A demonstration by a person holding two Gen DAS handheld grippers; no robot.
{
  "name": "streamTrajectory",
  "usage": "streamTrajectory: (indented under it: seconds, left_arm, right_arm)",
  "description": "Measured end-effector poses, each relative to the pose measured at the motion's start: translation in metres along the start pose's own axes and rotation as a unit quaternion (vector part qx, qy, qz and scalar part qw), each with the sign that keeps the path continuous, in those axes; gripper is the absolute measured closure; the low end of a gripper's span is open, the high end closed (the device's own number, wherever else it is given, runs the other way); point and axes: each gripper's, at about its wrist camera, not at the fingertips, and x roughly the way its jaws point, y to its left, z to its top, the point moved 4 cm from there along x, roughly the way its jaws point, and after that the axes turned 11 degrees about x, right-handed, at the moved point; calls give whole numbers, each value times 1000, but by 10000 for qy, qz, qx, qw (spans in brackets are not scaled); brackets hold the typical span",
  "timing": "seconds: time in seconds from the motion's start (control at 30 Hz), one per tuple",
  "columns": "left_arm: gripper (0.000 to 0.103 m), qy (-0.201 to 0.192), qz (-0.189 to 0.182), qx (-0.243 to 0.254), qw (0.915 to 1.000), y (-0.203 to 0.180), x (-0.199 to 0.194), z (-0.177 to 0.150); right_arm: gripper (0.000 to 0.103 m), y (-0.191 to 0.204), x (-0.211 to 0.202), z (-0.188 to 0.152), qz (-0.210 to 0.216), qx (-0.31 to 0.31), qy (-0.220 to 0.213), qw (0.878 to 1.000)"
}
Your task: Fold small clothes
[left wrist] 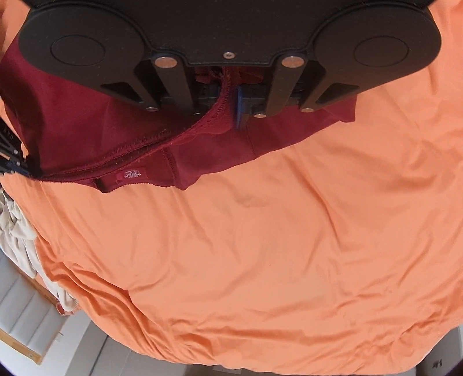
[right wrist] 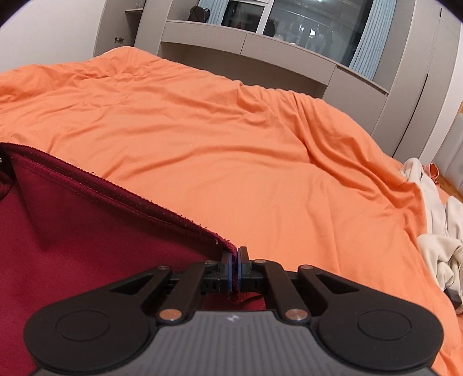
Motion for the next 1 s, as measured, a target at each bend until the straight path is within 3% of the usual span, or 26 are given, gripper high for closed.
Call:
streamTrajectory:
  seconds: [0.03,0.07,0.1,0.13,0.17,0.2,0.33,0.4,0.63,0.73,0.8,0.83,0.9,0.93,0.97,1.0]
  left_arm:
    - [83,-2,-27,-37,10000,1,0,0]
    - [66,-3,-70,-70,10000,1,1,0]
    - [41,-31,-147,-113,9998,3,-1,1]
    - [30,-89,-194,-163,9996,3,-4,0]
    - [19,-212,-206,-208,9993,4,-9,0]
    - [18,-345,-191,-198,9990,3,-15,-1]
    - [12,-586,-31,35,9983,-4,-33,0]
    - [8,-688,98,246,9973,-11,-41,-4]
    - [8,-705,485,1485,9852,-42,-55,-43]
    - [22,-495,761,1709,9811,-48,-49,-56]
    - [52,-331,1116,1605,9802,-43,-42,-60]
    - [60,-274,1231,1488,9808,-39,-40,-61]
    - [89,-309,1116,1179,9862,-30,-40,-61]
    - [98,-373,1024,1030,9887,-27,-41,-60]
    - [97,-440,1014,889,9899,-23,-43,-59]
    - [97,-547,1075,758,9898,-20,-47,-59]
  right_arm:
    - [97,-1,0,0,4,20,14,10000]
    - [88,-1,1,0,39,54,25,10000]
    - [68,-2,-1,-1,97,85,28,9999]
    - [50,-3,-3,0,145,115,24,9998]
    - [21,-5,-5,0,138,149,-19,9998]
    - [11,-7,-9,0,87,171,-115,9997]
    - [8,-14,-25,-1,42,253,-189,9995]
    - [0,-20,-36,-3,45,338,-247,9991]
    - [1,-45,-70,-36,346,962,-49,9947]
    - [14,-55,-77,-52,620,1509,115,9865]
    - [28,-60,-78,-60,703,1820,190,9806]
    - [32,-62,-77,-63,717,1976,229,9774]
    - [56,-65,-76,-69,780,2216,309,9715]
    - [64,-67,-75,-72,813,2333,327,9685]
    - [84,-69,-75,-73,850,2424,335,9659]
    - [98,-70,-75,-75,889,2505,336,9634]
